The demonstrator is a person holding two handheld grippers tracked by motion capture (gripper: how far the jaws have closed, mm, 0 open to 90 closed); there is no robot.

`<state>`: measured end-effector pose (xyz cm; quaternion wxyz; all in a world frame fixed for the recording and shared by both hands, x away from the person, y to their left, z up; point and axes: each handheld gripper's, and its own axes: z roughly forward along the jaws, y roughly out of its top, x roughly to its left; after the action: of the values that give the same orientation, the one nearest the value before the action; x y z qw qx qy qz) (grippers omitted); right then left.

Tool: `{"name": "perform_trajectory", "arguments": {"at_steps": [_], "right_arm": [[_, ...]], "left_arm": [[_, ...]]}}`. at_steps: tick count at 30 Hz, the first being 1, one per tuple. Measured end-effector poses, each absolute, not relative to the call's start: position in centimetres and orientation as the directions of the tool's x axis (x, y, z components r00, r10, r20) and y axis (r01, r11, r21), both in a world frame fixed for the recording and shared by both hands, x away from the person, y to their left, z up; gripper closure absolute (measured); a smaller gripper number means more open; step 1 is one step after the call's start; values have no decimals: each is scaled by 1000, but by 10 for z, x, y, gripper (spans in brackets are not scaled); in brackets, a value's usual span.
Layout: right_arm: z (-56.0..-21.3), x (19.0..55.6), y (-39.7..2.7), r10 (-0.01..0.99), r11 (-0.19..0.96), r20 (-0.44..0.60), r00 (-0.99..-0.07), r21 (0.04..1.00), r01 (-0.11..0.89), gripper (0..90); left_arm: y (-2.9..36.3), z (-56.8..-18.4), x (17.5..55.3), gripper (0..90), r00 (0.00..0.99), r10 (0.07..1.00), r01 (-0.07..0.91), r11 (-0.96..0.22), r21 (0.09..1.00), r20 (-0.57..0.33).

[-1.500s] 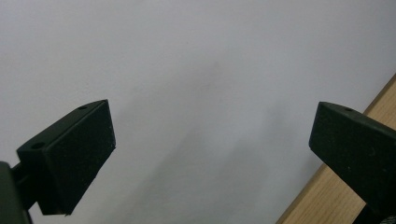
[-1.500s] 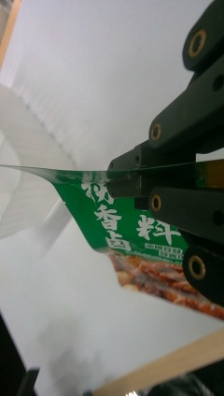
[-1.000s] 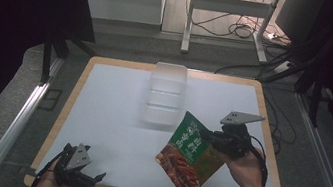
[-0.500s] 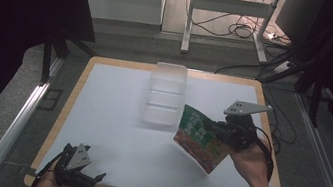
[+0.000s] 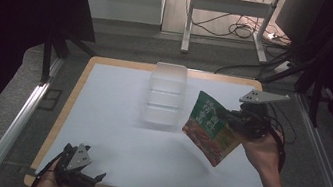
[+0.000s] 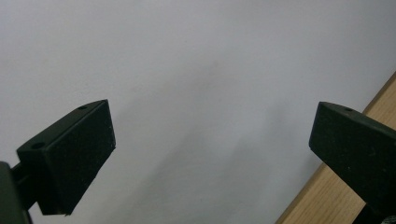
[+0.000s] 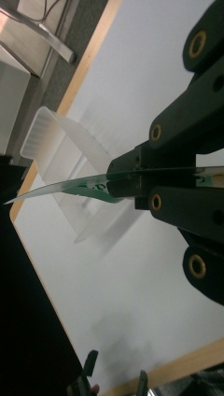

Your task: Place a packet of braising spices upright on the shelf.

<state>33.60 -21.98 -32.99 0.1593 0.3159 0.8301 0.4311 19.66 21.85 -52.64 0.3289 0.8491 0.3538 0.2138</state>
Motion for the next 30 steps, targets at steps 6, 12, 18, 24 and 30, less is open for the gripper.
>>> {"name": "perform_trajectory", "arguments": {"at_steps": [6,12,18,24,30], "right_arm": [[-321,350,-223,683,418,-7,-730,823,384,890],[-313,367,-225,703,392,4,-711,832,392,890],[-306,384,-224,707,371,20,-707,841,395,889],[-301,394,-221,707,357,29,-706,848,392,890],[-292,409,-214,702,347,36,-711,855,386,890]], "left_arm": [[219,-526,197,2,659,741,459,-536,709,133],[219,-526,197,3,660,739,459,-538,707,134],[218,-527,197,3,659,740,459,-537,707,135],[218,-527,197,3,658,741,460,-536,707,134],[219,-527,197,1,653,746,463,-527,712,127]]}}
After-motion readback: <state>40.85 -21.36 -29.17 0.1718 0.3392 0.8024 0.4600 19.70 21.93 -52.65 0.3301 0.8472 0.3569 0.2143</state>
